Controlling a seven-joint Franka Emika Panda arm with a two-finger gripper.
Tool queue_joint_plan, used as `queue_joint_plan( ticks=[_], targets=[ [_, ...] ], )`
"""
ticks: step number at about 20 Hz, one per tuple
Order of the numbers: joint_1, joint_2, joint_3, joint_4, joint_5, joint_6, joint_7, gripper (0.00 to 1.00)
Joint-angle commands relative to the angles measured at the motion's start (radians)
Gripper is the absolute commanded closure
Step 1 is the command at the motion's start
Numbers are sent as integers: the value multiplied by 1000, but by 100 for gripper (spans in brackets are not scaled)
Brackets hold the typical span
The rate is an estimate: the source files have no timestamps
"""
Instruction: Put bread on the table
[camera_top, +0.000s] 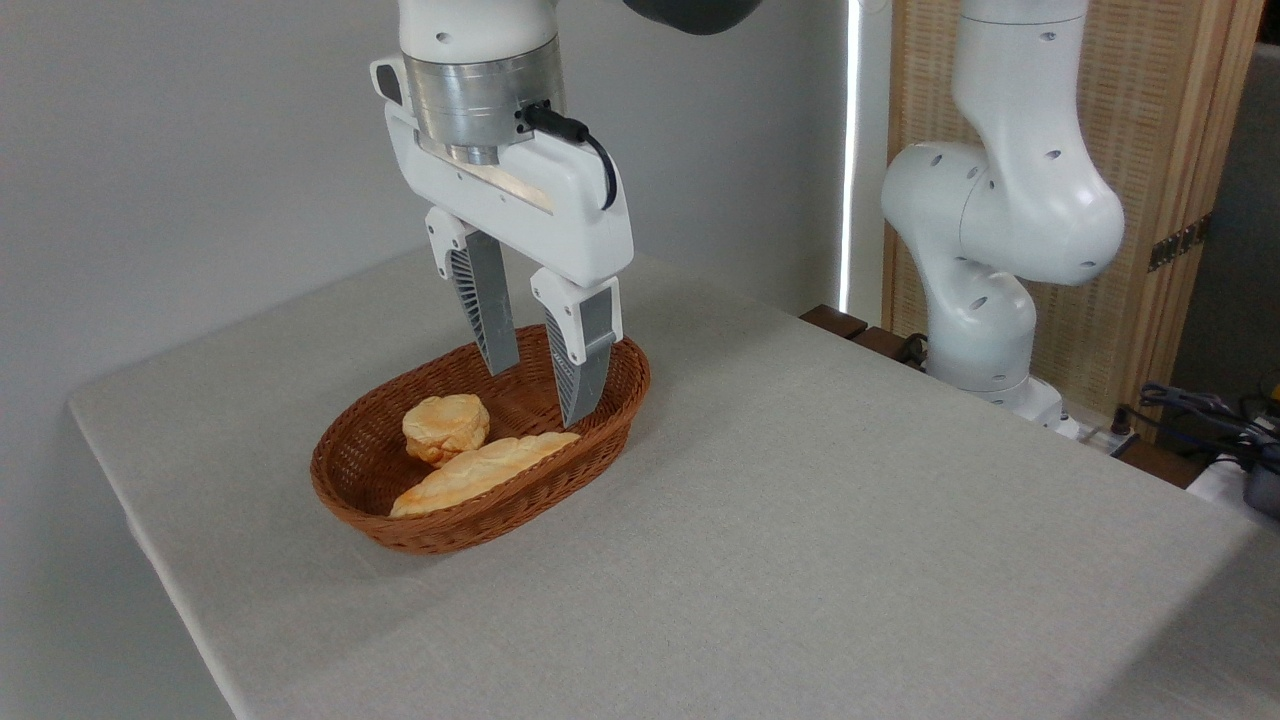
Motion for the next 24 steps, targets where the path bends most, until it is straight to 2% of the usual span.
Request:
queue_joint_plan(
  ticks=[1, 6, 10, 14, 16, 24],
  targets=[
    [-2, 8, 4, 11, -20, -26, 68, 0],
    [-9, 17, -23, -12, -23, -15, 77, 0],
    [-11, 31, -80, -33, -39, 26, 76, 0],
    [-11, 75, -149, -44, -86, 100, 73, 0],
    [-11, 92, -181, -44, -91, 127, 68, 0],
    [-13, 148, -276, -44, -123, 137, 68, 0]
  ],
)
